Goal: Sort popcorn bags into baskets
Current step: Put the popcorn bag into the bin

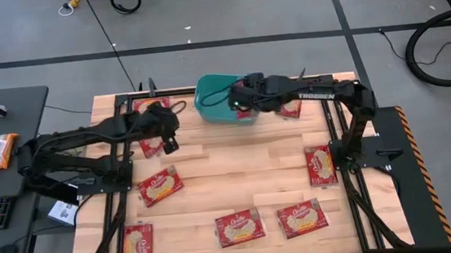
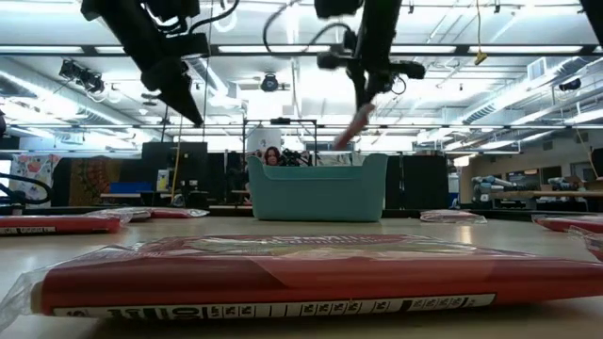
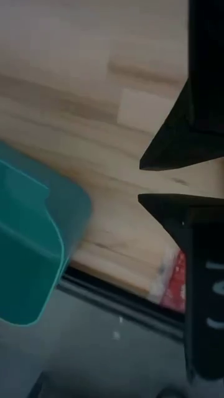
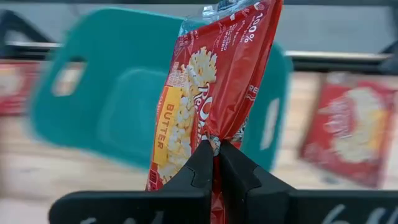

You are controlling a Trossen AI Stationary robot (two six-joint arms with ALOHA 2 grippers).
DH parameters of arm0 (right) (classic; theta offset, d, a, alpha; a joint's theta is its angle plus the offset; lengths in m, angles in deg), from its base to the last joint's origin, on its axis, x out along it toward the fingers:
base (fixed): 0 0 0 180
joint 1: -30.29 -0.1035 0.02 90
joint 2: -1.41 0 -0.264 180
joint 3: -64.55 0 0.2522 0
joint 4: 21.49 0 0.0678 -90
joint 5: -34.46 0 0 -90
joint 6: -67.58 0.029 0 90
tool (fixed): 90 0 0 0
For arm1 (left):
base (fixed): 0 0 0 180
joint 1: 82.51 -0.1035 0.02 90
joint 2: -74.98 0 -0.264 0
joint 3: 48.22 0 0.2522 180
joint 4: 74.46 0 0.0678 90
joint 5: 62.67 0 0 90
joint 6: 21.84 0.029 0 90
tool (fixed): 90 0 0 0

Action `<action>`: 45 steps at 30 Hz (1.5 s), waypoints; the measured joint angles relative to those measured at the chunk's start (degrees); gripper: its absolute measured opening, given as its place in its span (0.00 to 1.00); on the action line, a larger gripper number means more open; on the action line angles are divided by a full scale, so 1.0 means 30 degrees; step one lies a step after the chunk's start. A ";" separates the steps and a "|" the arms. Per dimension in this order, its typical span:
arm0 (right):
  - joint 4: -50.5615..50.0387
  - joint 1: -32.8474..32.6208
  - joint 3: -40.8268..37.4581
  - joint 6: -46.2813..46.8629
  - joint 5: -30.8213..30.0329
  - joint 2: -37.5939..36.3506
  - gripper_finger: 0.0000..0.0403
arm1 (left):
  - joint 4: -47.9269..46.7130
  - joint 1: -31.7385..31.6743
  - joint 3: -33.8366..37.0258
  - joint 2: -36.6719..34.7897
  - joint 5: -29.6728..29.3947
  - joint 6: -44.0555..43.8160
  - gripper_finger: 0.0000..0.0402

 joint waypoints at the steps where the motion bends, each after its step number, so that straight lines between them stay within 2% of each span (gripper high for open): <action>1: 0.0170 0.0331 0.0000 -0.0341 -0.0217 0.0149 0.04 | 0.0024 -0.0139 0.0000 -0.0179 0.0373 -0.0185 0.19; 7: 0.0249 0.2045 0.0000 -0.2767 0.1134 0.1932 0.04 | 0.0173 -0.0184 0.0022 -0.0469 0.1560 -0.0627 0.19; 10: -0.0592 0.2405 0.0379 -0.3016 0.1884 0.2880 0.04 | 0.0165 -0.0293 0.0022 -0.0455 0.1872 -0.0498 0.19; 20: -0.6330 0.3344 0.5079 -0.3491 0.1706 0.5960 0.04 | 0.0210 -0.2953 0.0022 -0.0454 0.2157 0.0669 0.19; 29: -0.6552 0.4516 0.6309 -0.4693 0.2259 0.8739 0.04 | -0.0691 -0.3522 0.0022 -0.0505 0.3672 0.0542 0.19; 33: -0.6418 0.4748 0.6330 -0.5632 0.2073 0.9416 0.11 | -0.0699 -0.3484 0.0022 -0.0505 0.3870 -0.0266 0.20; 38: -0.5754 0.4769 0.6339 -0.6672 0.1422 0.9704 0.20 | -0.1174 -0.3490 0.0022 -0.0505 0.3831 -0.0604 0.27; 45: -0.5489 0.4799 0.6317 -0.7716 0.1140 0.9316 0.25 | -0.1400 -0.3542 0.0022 -0.0505 0.3645 -0.0505 0.34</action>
